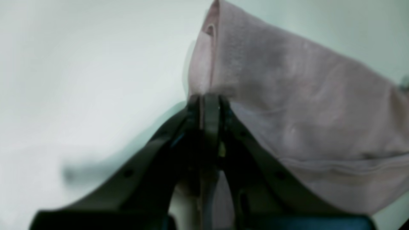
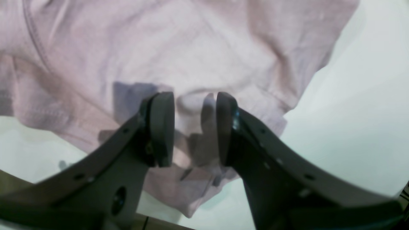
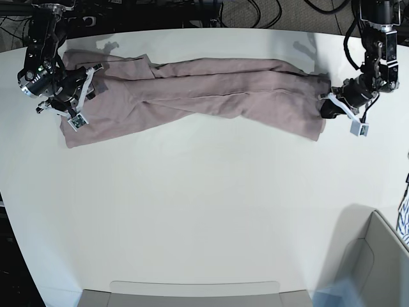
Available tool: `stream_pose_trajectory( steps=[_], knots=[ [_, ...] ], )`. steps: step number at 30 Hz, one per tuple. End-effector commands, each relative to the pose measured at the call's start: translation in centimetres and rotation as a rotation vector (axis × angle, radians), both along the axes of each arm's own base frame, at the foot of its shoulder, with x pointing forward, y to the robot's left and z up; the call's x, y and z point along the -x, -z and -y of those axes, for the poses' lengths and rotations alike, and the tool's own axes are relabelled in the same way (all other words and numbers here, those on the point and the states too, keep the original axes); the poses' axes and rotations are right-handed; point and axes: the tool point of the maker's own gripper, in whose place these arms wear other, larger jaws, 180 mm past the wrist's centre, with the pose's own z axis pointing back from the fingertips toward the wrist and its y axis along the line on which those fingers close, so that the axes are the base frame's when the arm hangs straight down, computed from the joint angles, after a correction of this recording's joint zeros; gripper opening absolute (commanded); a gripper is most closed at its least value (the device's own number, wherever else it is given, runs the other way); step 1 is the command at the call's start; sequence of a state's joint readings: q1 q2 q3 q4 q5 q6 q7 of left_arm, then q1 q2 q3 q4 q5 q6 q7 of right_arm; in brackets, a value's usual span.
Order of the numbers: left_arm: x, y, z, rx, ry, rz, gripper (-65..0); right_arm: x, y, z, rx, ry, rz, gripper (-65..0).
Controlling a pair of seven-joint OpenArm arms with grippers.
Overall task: Fold the T-shirt properly
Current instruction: 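Grasp the shirt end near the left gripper with the left gripper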
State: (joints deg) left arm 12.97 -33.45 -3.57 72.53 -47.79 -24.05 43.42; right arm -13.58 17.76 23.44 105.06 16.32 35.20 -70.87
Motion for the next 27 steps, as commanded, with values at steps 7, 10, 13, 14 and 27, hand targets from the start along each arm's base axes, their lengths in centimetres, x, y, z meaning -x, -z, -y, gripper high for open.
stream_pose_trajectory(
  steps=[7,10,13,14,27],
  knots=[
    [7.5,1.6,-6.5,-0.137,-0.206,-0.2,-65.0,-1.1,-1.1,0.3,0.011,-0.013,0.042,-42.6],
    [8.3,1.3,-7.1,-0.129,-0.264,-0.184,-65.0,-1.2,-1.2,0.3,0.011,-0.013,0.045,-42.6],
    [8.1,1.0,-7.3,-0.125,-0.287,-0.167,-65.0,-1.2,-1.2,0.2,0.011,-0.014,0.048,-42.6],
    [8.0,0.9,-7.4,-0.126,-0.29,-0.164,-65.0,-1.2,-1.2,0.2,0.011,-0.014,0.048,-42.6],
    [6.0,-3.9,-9.8,-0.172,-0.317,-0.08,-65.0,-1.2,-1.3,0.4,0.011,-0.007,0.052,-42.5]
  ],
)
